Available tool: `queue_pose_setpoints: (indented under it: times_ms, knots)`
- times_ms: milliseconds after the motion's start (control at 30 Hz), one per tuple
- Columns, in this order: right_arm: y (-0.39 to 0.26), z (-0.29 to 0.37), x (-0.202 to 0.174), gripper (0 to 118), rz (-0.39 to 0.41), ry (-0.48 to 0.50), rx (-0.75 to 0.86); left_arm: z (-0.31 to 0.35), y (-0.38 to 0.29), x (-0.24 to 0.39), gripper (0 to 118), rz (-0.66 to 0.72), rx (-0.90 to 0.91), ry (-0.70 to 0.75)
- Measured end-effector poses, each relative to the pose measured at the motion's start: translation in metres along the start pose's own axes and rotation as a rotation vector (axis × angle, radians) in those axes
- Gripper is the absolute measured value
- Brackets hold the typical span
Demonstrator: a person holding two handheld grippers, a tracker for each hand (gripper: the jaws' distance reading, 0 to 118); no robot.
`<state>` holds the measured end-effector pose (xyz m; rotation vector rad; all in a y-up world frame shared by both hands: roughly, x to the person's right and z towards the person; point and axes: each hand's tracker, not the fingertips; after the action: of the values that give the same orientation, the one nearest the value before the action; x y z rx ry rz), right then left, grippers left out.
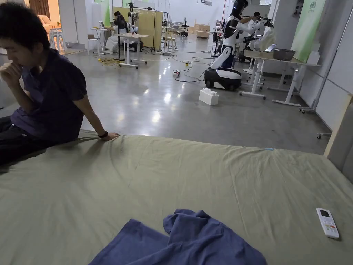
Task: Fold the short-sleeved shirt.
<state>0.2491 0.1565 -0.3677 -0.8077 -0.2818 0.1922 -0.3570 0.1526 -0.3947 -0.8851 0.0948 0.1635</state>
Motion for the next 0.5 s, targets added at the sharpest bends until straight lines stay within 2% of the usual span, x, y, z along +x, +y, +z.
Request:
queue_pose_setpoints:
  times_ms: [100, 200, 233, 267, 300, 333, 400, 500]
  knots:
    - [-0.005, 0.003, -0.003, 5, 0.008, -0.013, 0.012, -0.001, 0.004, 0.001, 7, -0.011, 0.005, 0.027]
    - [0.002, 0.017, -0.006, 11, 0.000, -0.036, 0.089, 0.006, 0.012, 0.003, 7, -0.044, 0.055, 0.104]
    - [0.006, 0.024, -0.007, 25, -0.001, -0.041, 0.134, 0.010, 0.016, 0.005, 10, -0.055, 0.083, 0.130]
    - [0.010, 0.030, -0.008, 44, -0.001, -0.046, 0.161, 0.014, 0.019, 0.006, 15, -0.061, 0.106, 0.142]
    - [0.016, 0.036, -0.010, 66, -0.005, -0.055, 0.194, 0.020, 0.024, 0.008, 26, -0.067, 0.136, 0.152]
    - [0.023, 0.044, -0.012, 73, -0.022, -0.056, 0.232, 0.027, 0.029, 0.012, 39, -0.069, 0.174, 0.141]
    - [0.036, 0.059, -0.017, 74, -0.067, -0.042, 0.297, 0.041, 0.037, 0.021, 60, -0.067, 0.254, 0.112]
    - [0.056, 0.074, -0.026, 85, -0.119, 0.007, 0.403, 0.064, 0.051, 0.039, 61, -0.061, 0.388, 0.056]
